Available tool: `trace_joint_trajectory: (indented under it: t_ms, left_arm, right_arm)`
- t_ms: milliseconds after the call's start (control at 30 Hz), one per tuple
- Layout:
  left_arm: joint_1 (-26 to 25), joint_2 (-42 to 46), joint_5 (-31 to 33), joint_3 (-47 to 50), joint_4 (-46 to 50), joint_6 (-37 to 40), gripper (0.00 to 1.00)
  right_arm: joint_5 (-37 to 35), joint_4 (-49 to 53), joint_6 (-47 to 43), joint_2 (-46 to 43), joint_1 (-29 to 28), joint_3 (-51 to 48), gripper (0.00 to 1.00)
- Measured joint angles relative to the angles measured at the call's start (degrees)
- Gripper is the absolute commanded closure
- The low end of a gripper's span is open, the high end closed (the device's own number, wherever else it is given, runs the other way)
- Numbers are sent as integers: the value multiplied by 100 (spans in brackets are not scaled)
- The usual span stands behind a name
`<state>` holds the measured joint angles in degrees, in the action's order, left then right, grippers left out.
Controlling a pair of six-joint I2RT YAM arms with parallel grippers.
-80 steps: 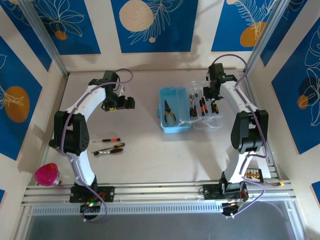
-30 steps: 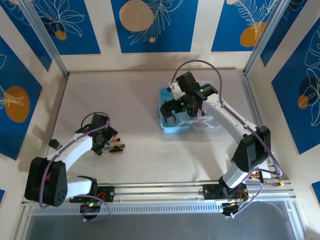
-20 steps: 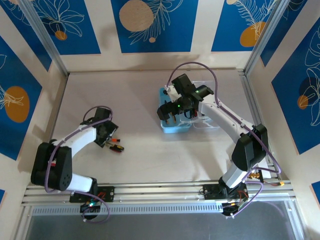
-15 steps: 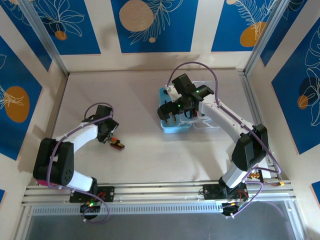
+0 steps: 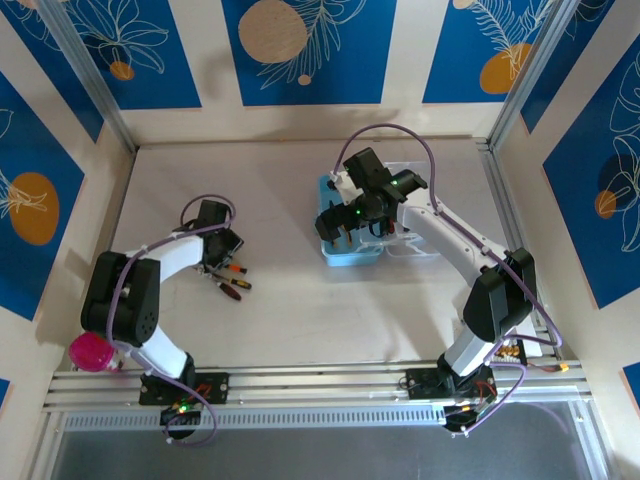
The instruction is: Pack the tool kit
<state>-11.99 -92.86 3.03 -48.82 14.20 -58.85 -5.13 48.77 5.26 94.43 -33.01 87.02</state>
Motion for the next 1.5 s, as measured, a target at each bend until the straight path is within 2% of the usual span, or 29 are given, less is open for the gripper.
trace_joint_trajectory:
  t_ms: [133,233,400,633,767,1000,1233,1500]
  left_arm:
    - [0,-87,-17,-162,254,243,50]
    - [-2,-83,-26,-249,516,431,44]
    - [-2,328,116,-267,1296,686,37]
    - [0,1622,348,-221,2081,804,43]
    - [0,2017,387,219,2208,789,46]
    - [98,1731,363,1158,2153,625,47]
    - [164,1333,304,1071,1825,647,48]
    - [208,1397,197,1023,1766,761,48]
  right_arm:
    - [-59,13,39,4,0,48,1]
    - [-70,39,66,17,0,98,1]
    - [-76,20,149,81,0,181,1]
    - [-83,-48,238,260,0,190,1]
    - [-59,-87,234,415,0,192,1]
    - [24,-98,166,612,2,345,1]
    - [74,-98,76,621,74,400,1]
    - [109,-90,59,671,138,413,1]
